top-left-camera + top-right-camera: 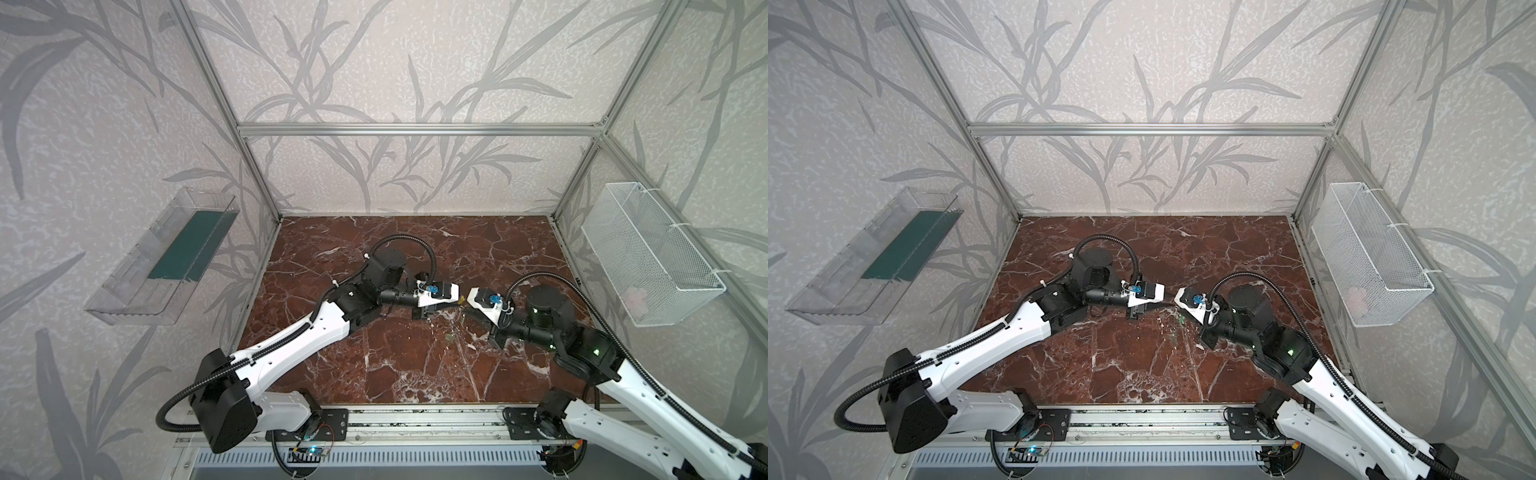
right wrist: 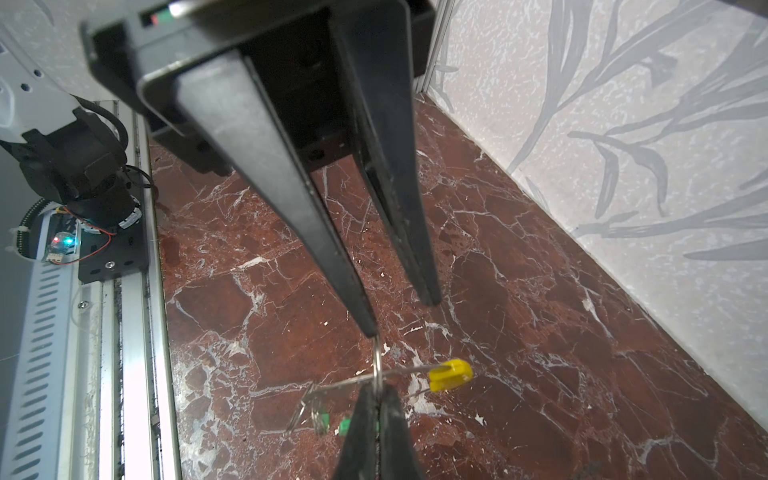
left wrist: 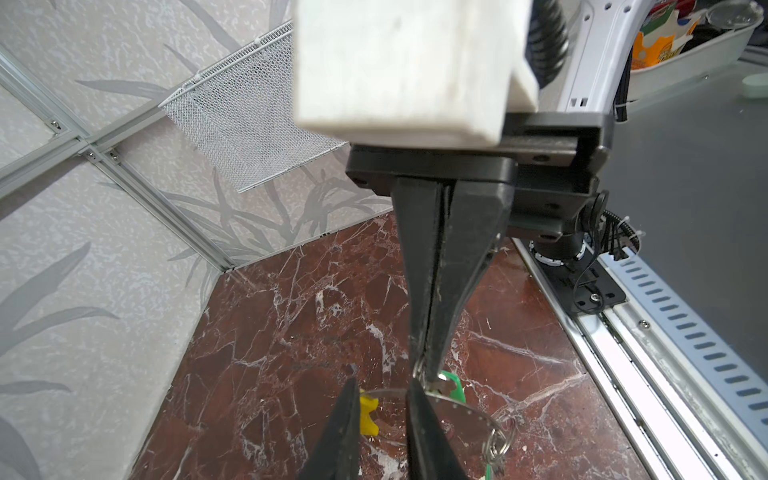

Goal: Put the keys on the keyring

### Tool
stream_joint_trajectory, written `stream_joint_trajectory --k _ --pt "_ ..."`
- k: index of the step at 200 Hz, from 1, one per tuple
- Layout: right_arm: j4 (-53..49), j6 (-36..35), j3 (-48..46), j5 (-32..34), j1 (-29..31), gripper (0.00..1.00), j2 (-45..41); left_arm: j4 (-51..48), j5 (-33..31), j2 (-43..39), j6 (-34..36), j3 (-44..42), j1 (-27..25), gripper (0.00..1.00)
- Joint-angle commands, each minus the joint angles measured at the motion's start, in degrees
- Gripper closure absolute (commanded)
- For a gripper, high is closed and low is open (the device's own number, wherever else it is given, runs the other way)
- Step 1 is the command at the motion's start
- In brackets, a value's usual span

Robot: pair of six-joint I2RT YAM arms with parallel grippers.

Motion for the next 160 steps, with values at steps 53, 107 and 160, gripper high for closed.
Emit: stream_joint_trajectory --k 53,107,160 --pt "-0.2 0.0 2.1 -3.6 -1.4 1.00 0.5 -7.0 -4.3 0.4 9.3 3.5 -2.4 0.77" --pt "-0.2 0.5 2.1 -4.3 -1.7 1.00 0.6 -9.2 -6.4 1.6 11.6 4.7 -4.0 0.77" --pt "0.6 1.0 1.9 -4.4 -1.7 1.00 0.1 -10.2 -7.9 2.6 12.9 5.3 -4.4 0.90"
